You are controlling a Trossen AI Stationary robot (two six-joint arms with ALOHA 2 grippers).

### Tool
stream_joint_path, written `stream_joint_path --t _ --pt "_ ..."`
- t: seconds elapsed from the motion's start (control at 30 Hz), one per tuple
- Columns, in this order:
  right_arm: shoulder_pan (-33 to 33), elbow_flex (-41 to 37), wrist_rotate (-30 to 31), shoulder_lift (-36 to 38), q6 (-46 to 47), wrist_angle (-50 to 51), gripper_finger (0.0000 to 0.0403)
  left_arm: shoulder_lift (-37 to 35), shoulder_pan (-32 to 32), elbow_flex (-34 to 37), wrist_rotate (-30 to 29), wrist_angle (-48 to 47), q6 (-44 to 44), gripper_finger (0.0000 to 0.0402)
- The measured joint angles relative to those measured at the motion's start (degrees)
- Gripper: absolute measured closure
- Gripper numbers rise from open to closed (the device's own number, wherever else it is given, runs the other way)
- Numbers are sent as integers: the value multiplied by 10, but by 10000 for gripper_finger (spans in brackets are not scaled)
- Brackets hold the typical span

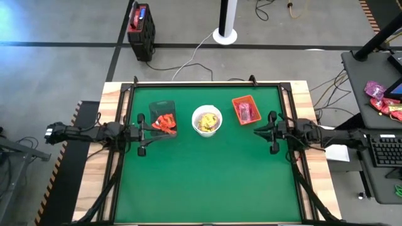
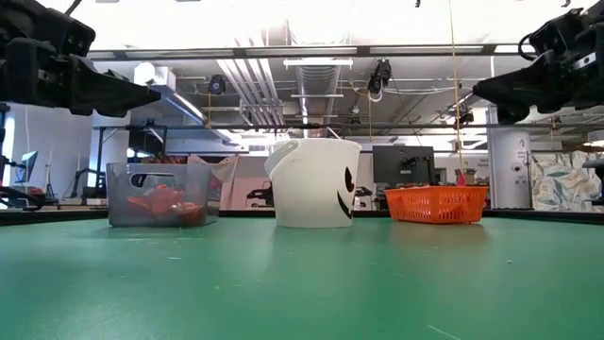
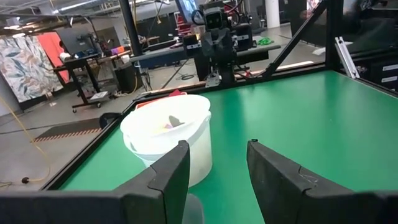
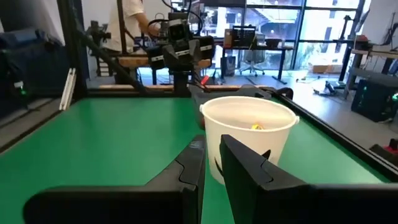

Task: Sort candy by brand, put in halloween buckets
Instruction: Return to Home Position

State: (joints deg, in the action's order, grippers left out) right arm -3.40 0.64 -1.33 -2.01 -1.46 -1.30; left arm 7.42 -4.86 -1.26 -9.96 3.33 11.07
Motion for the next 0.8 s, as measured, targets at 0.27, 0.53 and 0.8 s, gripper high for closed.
stream_joint_path --t 0.27,0.53,0.8 --pt "0 0 -1 0 25 -1 360 5 0 0 0 0 0 258" --pt "0 0 -1 0 31 -1 360 8 0 0 0 0 0 258" --pt "0 0 -1 -1 30 -1 360 9 0 0 0 0 0 258"
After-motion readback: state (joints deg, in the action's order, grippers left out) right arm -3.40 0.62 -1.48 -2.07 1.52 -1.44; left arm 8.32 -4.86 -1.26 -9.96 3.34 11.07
